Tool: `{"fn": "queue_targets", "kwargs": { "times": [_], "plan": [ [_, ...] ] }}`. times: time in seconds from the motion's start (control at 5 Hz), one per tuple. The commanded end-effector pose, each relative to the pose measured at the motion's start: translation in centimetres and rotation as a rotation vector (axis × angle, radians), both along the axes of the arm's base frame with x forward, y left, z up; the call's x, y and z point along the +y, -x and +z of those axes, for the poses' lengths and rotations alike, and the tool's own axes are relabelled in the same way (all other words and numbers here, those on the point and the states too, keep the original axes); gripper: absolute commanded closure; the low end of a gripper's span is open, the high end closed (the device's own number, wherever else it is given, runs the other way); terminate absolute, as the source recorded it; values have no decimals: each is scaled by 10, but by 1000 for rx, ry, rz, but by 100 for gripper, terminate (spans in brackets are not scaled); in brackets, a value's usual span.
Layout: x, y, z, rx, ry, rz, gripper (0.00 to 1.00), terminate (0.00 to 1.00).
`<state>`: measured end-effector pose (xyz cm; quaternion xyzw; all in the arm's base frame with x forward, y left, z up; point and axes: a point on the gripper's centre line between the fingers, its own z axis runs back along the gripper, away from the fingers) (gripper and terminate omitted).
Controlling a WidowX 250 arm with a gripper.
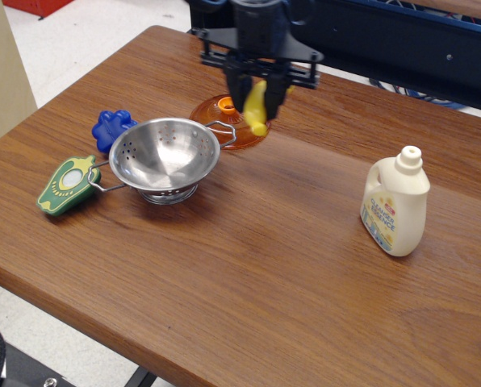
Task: Take banana out of colander
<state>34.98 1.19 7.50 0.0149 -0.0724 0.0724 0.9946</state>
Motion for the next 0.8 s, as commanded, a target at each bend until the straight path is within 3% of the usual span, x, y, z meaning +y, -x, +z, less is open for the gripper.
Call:
{"fn": "queue_targets", "kwargs": {
  "times": [0.0, 0.4, 0.6],
  "plan": [
    [-19, 10, -14, -37, -14, -32, 100, 0],
    [-33, 31, -39, -1, -15, -5, 100, 0],
    [-35, 36, -45, -12, -32, -6, 0, 0]
  ]
}}
